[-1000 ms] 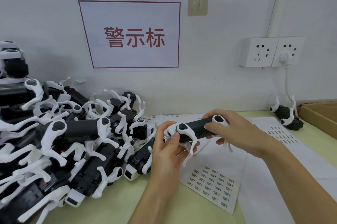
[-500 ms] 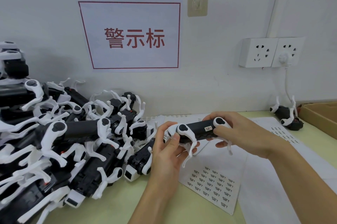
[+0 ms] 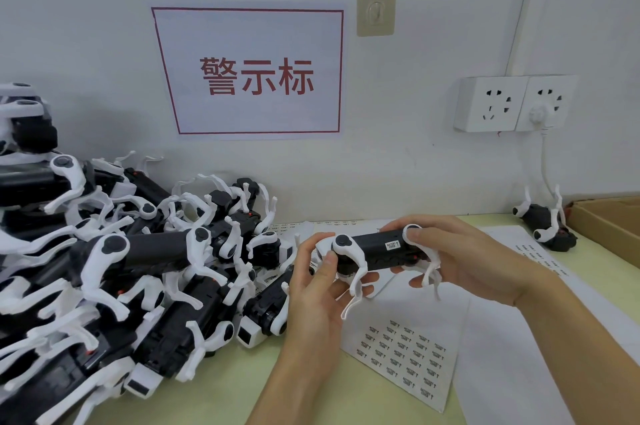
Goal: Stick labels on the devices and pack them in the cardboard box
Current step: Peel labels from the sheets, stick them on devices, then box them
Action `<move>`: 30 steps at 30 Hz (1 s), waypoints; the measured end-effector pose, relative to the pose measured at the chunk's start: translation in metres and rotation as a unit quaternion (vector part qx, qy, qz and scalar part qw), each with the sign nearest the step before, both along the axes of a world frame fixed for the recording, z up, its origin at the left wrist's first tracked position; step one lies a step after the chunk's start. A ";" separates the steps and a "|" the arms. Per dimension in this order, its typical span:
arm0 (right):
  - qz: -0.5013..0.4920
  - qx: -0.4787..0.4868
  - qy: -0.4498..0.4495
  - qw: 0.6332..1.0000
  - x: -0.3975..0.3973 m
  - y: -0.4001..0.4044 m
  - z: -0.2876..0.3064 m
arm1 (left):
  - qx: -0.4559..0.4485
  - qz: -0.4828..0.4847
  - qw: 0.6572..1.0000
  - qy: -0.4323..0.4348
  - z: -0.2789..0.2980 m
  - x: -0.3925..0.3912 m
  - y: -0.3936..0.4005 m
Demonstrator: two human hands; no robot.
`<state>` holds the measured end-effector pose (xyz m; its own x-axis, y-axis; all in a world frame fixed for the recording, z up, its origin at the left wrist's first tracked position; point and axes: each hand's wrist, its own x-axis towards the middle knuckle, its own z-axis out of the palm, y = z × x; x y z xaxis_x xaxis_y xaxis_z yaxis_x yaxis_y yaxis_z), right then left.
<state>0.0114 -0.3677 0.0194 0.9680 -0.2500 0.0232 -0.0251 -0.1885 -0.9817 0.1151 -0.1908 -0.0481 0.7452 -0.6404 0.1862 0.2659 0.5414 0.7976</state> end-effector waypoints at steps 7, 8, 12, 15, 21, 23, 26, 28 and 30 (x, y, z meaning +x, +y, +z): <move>-0.024 0.176 0.019 0.984 0.009 -0.001 -0.028 | 0.019 0.010 0.999 -0.024 -0.006 0.001 -0.001; -0.022 0.196 0.015 0.980 0.009 -0.002 -0.032 | 0.019 0.004 0.999 -0.027 -0.007 0.001 -0.001; -0.031 0.230 -0.004 0.973 0.010 -0.004 -0.038 | 0.010 -0.013 0.999 -0.031 -0.004 0.002 -0.001; -0.038 0.247 -0.040 0.968 0.007 -0.003 -0.041 | 0.008 -0.014 1.000 -0.023 -0.004 0.003 -0.001; -0.071 0.179 -0.091 0.977 -0.007 0.004 -0.038 | 0.018 -0.015 0.999 0.028 -0.001 0.000 -0.004; -0.081 0.154 -0.091 0.980 -0.013 0.007 -0.039 | 0.023 -0.025 0.999 0.020 0.001 -0.003 -0.004; -0.094 0.124 -0.084 0.984 -0.022 0.012 -0.041 | 0.034 -0.035 0.999 0.000 0.002 -0.005 -0.004; -0.115 0.110 -0.073 0.985 -0.026 0.016 -0.043 | 0.057 -0.022 0.998 -0.014 0.001 -0.005 -0.004; -0.140 0.116 -0.064 0.981 -0.030 0.018 -0.044 | 0.081 -0.012 0.996 -0.035 0.003 -0.005 -0.004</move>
<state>-0.0190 -0.3495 -0.0248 0.8534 -0.5187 0.0514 0.0823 0.0367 -0.9959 0.1096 -0.1951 -0.0456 0.7184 -0.6834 0.1295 0.2179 0.3979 0.8912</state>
